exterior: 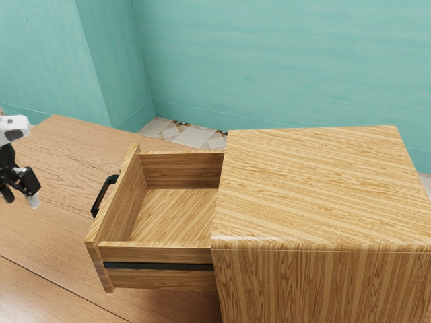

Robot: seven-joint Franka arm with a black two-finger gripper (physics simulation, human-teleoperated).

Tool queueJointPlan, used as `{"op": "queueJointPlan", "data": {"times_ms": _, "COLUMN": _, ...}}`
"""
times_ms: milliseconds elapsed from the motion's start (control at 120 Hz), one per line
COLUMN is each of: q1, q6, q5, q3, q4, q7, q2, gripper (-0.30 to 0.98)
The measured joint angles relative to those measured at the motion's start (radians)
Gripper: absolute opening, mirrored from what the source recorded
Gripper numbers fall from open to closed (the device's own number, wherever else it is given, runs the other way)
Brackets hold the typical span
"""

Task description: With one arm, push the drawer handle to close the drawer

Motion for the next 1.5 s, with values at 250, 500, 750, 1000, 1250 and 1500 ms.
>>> {"op": "queueJointPlan", "data": {"times_ms": 250, "q1": 0.006, "q6": -0.045, "q5": 0.038, "q3": -0.011, "q4": -0.001, "q7": 0.056, "q2": -0.02, "gripper": 0.29}}
{"op": "queueJointPlan", "data": {"times_ms": 500, "q1": -0.054, "q6": 0.126, "q5": 0.219, "q3": 0.011, "q4": -0.011, "q7": 0.553, "q2": -0.043, "gripper": -0.01}}
{"op": "queueJointPlan", "data": {"times_ms": 750, "q1": -0.294, "q6": 0.194, "q5": 0.166, "q3": 0.226, "q4": -0.01, "q7": 0.995, "q2": -0.042, "gripper": -0.08}}
{"op": "queueJointPlan", "data": {"times_ms": 1000, "q1": -0.327, "q6": 0.201, "q5": 0.039, "q3": 0.224, "q4": -0.009, "q7": 1.285, "q2": -0.031, "gripper": -0.09}}
{"op": "queueJointPlan", "data": {"times_ms": 1250, "q1": -0.29, "q6": 0.242, "q5": -0.057, "q3": 0.166, "q4": -0.007, "q7": 1.381, "q2": 0.026, "gripper": -0.1}}
{"op": "queueJointPlan", "data": {"times_ms": 1500, "q1": -0.284, "q6": 0.319, "q5": -0.075, "q3": 0.126, "q4": 0.014, "q7": 1.356, "q2": 0.124, "gripper": -0.1}}
